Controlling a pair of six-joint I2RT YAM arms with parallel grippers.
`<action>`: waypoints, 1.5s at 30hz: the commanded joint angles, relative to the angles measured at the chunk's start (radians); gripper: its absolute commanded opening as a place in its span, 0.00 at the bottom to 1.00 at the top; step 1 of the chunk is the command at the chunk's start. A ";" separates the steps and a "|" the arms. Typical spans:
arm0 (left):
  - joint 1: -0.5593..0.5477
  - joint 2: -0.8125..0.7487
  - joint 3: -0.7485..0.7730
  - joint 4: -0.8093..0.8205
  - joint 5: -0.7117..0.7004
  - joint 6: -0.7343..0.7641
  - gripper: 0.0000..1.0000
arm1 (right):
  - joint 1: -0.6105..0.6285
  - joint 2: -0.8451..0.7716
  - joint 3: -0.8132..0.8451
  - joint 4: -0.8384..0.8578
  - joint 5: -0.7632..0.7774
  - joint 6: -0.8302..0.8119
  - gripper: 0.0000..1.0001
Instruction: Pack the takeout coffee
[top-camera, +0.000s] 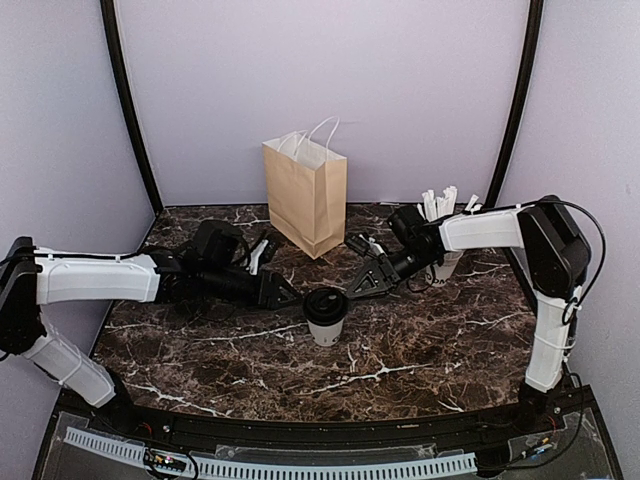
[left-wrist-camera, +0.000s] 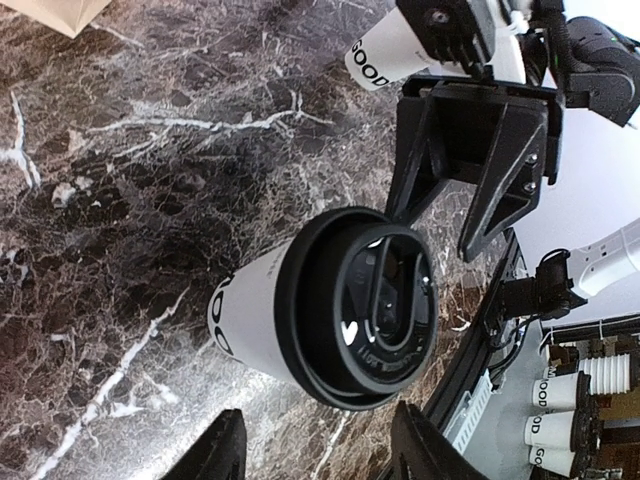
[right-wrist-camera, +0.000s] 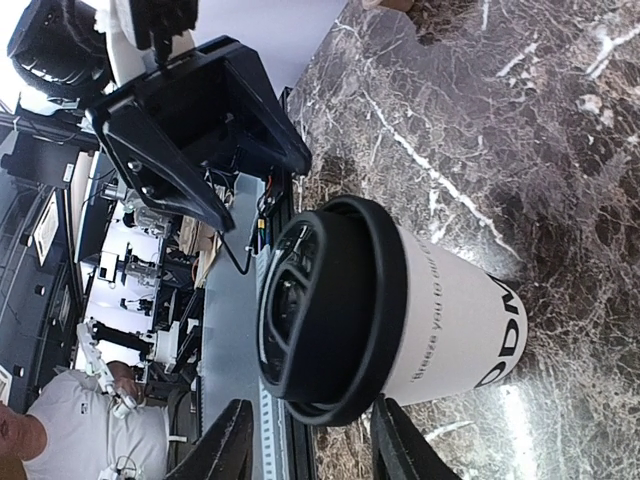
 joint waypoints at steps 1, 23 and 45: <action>-0.001 -0.067 0.006 -0.019 -0.061 0.001 0.53 | 0.006 -0.031 0.010 -0.023 -0.023 -0.025 0.42; -0.015 0.135 0.011 0.184 -0.006 -0.163 0.58 | 0.005 0.090 0.071 -0.002 0.036 0.015 0.26; 0.030 0.333 -0.039 0.170 0.036 -0.126 0.47 | 0.029 0.172 -0.023 0.018 0.124 0.103 0.22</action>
